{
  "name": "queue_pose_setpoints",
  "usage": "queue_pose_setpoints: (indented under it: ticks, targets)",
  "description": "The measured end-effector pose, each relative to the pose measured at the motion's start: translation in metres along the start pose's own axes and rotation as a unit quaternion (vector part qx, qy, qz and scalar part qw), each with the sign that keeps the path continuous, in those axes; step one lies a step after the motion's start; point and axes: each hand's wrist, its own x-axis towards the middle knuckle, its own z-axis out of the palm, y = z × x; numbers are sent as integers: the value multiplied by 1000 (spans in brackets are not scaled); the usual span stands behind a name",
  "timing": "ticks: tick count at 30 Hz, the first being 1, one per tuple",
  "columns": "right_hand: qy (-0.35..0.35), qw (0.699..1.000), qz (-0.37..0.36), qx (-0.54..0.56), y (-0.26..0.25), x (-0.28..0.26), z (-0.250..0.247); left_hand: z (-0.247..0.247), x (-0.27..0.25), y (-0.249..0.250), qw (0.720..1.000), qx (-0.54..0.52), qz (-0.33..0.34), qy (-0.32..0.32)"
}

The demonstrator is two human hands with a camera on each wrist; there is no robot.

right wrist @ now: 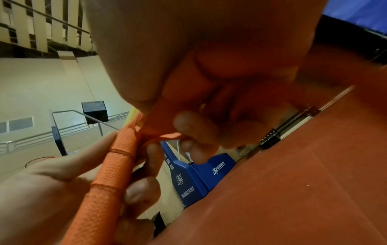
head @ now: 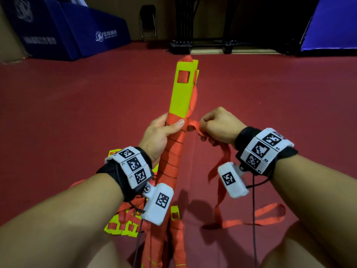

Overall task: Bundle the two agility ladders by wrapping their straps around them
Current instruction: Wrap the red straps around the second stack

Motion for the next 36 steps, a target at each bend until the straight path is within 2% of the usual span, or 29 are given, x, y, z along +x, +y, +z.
queue_pose_setpoints:
  ticks: [5,7,14,18,23,30,36]
  targets:
    - [-22,998,-4,-56,1,0,-4,-1,0,0,1000,-2,-2,-2]
    - [-12,997,-5,-72,-1,0,-5,0,0,1,1000,9,1,-9]
    - [19,1000,23,-4,4,4,-5,-5,-1,1,999,51,-2,-12]
    - [22,999,0,32,11,9,-5,-6,-2,3,999,54,1,-7]
    - [34,999,-15,-37,13,10,-3,-5,-3,3,998,55,-2,-18]
    - [44,989,-85,-114,11,8,-2,-4,-1,3,998,49,-6,-24]
    - [31,991,-94,-84,3,-1,-3,-6,0,2,999,41,-5,-19]
